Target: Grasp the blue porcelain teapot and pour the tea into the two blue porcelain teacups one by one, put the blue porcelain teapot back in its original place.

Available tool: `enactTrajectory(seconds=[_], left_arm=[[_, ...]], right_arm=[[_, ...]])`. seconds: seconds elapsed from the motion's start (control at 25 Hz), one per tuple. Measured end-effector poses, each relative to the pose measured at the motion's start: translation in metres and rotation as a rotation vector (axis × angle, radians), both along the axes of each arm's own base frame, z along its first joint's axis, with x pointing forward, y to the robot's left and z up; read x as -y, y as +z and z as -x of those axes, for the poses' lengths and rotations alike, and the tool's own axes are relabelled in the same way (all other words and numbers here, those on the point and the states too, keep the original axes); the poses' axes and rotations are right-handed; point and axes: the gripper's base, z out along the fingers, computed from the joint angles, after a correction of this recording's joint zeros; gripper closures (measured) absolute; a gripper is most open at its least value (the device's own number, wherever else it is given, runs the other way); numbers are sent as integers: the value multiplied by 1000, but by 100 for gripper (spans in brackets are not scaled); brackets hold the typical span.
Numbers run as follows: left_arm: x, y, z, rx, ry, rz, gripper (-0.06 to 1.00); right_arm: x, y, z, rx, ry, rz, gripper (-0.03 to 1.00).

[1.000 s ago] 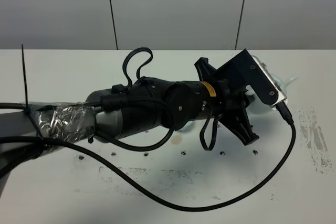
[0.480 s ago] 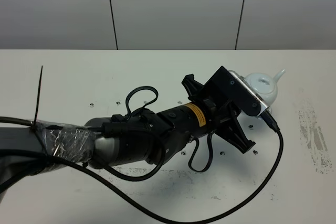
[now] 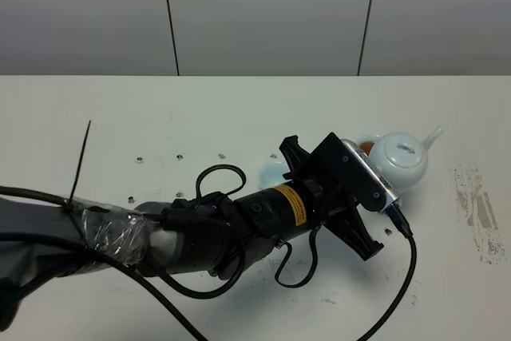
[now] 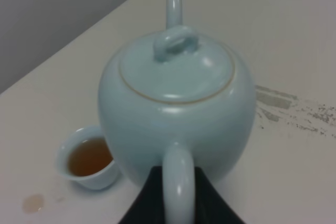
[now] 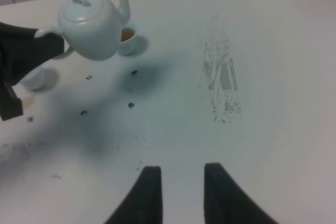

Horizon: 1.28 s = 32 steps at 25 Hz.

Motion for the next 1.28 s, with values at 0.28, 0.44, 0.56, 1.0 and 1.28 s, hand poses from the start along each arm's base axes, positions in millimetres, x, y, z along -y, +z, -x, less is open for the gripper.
enactTrajectory(seconds=[0.28,0.44,0.56,1.0,1.28], left_arm=[[-1,-23,-6,7,5,8,84],[-2,-33,-9,10,3,12,84],[-1,-40,-9,-2,4,32,84],[7,-58,-15,7,-3,60,84],[11,-69,-20,4,-3,42,84]], right_arm=[[0,0,0,0,0,0,75],[0,0,0,0,0,0,75],[0,0,0,0,0,0,75],[0,0,0,0,0,0,75],[0,0,0,0,0,0,75]])
